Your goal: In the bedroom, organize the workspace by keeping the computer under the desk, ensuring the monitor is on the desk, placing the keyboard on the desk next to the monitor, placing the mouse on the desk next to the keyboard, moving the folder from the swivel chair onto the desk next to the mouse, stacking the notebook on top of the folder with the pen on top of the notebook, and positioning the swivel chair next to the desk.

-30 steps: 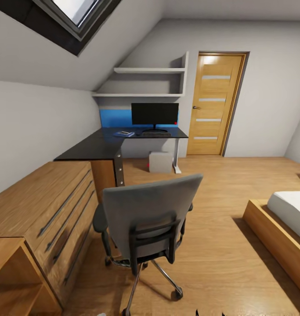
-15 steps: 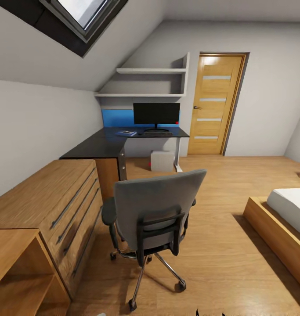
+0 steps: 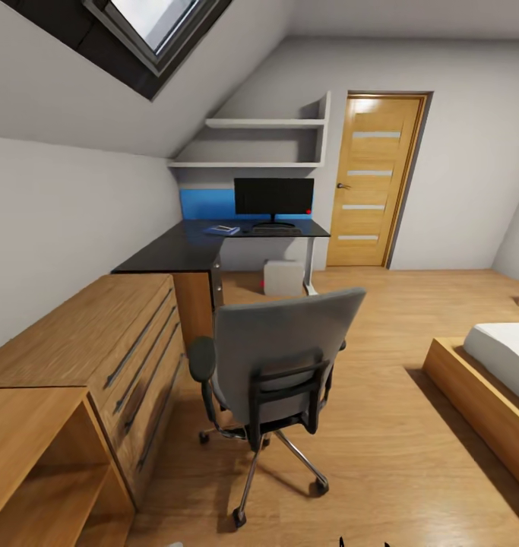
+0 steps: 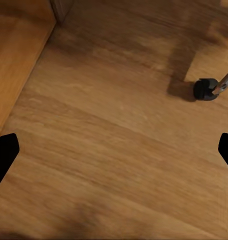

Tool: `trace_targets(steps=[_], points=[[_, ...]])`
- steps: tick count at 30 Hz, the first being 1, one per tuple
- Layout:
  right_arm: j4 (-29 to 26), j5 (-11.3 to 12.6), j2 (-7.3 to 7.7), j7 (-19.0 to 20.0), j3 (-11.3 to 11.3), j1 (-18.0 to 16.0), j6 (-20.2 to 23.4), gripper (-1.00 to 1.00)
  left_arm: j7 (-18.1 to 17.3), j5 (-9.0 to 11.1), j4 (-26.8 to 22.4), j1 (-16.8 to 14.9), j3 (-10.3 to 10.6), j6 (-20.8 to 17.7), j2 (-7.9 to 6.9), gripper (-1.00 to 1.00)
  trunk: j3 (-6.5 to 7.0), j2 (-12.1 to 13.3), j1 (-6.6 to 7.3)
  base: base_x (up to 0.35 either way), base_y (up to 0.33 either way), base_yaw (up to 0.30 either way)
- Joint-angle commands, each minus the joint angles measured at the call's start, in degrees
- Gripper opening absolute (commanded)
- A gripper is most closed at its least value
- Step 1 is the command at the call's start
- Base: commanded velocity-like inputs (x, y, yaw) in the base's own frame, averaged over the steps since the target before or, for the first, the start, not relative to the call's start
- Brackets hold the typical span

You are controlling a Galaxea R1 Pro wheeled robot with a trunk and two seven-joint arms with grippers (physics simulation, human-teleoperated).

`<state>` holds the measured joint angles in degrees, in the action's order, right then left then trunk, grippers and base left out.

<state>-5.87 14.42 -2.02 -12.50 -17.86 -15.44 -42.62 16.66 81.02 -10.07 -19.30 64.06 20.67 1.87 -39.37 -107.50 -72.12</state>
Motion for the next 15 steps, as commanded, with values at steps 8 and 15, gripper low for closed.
trace_targets(steps=[8, 15], points=[[0.1, 0.4, 0.0, -0.2, -0.5, -0.1, -0.2, 1.0, 0.4, 0.3, -0.1, 0.0, 0.5, 0.2, -0.02, 1.0, -0.06, 0.0, 0.01, 0.0, 0.108, 0.0], [0.1, 0.4, 0.01, -0.2, -0.5, -0.1, -0.2, 1.0, 0.4, 0.3, -0.1, 0.0, 0.5, 0.2, -0.02, 1.0, -0.06, 0.0, 0.01, 0.0, 0.007, 0.0]])
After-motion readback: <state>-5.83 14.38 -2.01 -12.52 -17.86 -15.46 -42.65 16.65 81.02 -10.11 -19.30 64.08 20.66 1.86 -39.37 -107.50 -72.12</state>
